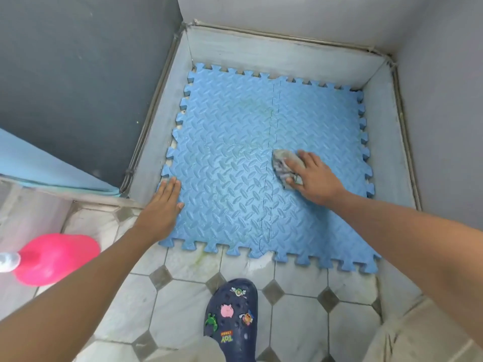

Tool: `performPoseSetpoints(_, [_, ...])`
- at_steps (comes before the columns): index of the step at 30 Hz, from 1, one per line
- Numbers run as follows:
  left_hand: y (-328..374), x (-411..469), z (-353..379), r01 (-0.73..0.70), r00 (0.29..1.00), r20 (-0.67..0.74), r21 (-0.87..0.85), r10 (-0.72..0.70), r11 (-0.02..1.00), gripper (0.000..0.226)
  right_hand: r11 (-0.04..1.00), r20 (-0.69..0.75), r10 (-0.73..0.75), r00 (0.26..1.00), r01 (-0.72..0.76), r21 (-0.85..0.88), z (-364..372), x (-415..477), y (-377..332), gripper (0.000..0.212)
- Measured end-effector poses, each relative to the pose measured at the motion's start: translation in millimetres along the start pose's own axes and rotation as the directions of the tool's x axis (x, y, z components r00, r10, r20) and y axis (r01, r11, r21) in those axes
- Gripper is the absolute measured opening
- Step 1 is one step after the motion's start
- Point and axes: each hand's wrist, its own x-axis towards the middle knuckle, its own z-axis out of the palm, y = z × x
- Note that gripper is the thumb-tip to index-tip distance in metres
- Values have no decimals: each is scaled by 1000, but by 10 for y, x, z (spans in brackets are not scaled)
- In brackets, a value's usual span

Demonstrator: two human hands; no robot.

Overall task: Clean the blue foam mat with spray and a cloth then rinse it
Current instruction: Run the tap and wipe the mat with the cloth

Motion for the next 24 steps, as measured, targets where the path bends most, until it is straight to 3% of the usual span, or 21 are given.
performPoseSetpoints(5, [60,-39,-2,-1,1000,11,-37,2,999,60,903,-175,406,897,-364,226,29,241,-688,41])
performPoseSetpoints(7, [51,-43,-34,8,999,42,-62,-5,998,61,893,-201,423,884,-369,257,182,191,-1188,45])
performPoseSetpoints(9, [40,-34,-27,9,999,44,-63,-6,998,61,962,-234,222,947,-174,211,317,61,-1621,49])
performPoseSetpoints(11, [37,-26,-20,14,999,37,-72,-11,997,60,975,-181,-170,969,192,110,445,-131,-1821,51])
performPoseSetpoints(12, [35,-32,-15,20,999,31,-83,-18,996,59,923,-109,-376,920,382,45,485,-254,-1815,51])
performPoseSetpoints(14, [30,-37,18,20,1000,3,-105,-20,994,59,744,25,-665,746,665,-62,475,-439,-1549,55])
performPoseSetpoints(16, [19,-29,24,16,1000,-20,-101,-18,995,57,638,131,-746,653,757,-142,377,-424,-1041,60])
performPoseSetpoints(18, [32,-37,21,5,998,-54,-76,-9,997,58,703,141,-670,729,684,-197,233,-336,-429,63])
performPoseSetpoints(19, [62,-44,15,9,997,-75,-71,-14,997,60,791,114,-567,816,578,-200,140,-302,-153,62])
performPoseSetpoints(21, [175,-4,-40,76,990,-117,-69,-84,995,62,962,14,-229,973,228,-147,-6,-286,233,63])
performPoseSetpoints(22, [256,47,-84,127,982,-133,-53,-133,991,64,995,-57,-18,998,12,-102,-29,-283,333,62])
performPoseSetpoints(24, [403,189,-150,182,974,-135,-12,-182,983,72,940,-153,331,931,-340,-33,-33,-250,324,56])
